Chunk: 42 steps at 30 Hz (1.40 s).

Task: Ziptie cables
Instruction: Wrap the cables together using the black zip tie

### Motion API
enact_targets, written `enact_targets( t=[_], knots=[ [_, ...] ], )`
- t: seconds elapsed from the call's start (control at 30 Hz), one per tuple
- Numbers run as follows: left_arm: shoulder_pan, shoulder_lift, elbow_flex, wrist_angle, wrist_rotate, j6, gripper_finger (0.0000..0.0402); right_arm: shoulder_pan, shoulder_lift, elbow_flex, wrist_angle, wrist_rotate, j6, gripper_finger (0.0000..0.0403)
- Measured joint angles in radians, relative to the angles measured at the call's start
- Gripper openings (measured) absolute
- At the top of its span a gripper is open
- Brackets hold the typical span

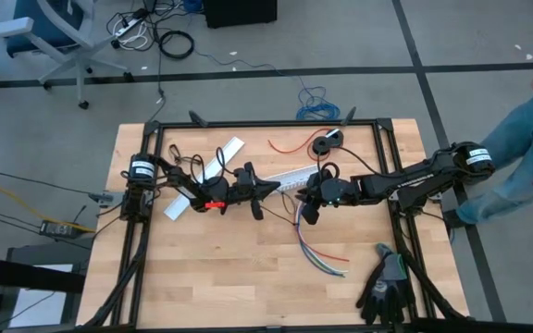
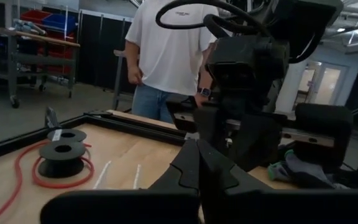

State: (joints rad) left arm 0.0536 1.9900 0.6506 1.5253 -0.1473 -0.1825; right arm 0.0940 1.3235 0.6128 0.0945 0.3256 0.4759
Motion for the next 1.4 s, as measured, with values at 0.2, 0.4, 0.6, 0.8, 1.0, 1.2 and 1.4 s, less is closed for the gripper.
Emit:
enact_targets(
  t=[0.2,0.4,0.6,0.8,1.0,1.2,1.4],
  knots=[
    [0.021,0.000,0.000,-0.001,0.059,-0.042,0.0000,-0.002,0.000,0.000,0.032,0.000,-0.032,0.0099],
    [0.033,0.000,0.000,-0.009,0.073,-0.058,0.0000,-0.006,0.006,0.000,0.078,-0.001,-0.085,0.0093],
    [0.032,-0.001,0.001,-0.113,0.075,-0.058,0.0000,-0.006,0.195,0.000,0.304,-0.021,-0.131,0.0081],
    [0.029,-0.001,0.002,-0.114,0.116,-0.081,0.0000,-0.009,0.376,0.000,0.601,-0.079,-0.190,0.0081],
    [0.029,-0.001,0.000,-0.194,0.126,-0.087,0.0000,-0.013,0.372,0.000,0.608,-0.071,-0.203,0.0081],
    [0.031,-0.001,0.000,-0.184,0.127,-0.086,0.0000,-0.039,0.376,0.000,0.606,-0.090,-0.221,0.0078],
    [0.031,-0.001,0.000,-0.184,0.126,-0.084,0.0000,-0.084,0.393,0.000,0.638,-0.176,-0.241,0.0077]
  ],
)
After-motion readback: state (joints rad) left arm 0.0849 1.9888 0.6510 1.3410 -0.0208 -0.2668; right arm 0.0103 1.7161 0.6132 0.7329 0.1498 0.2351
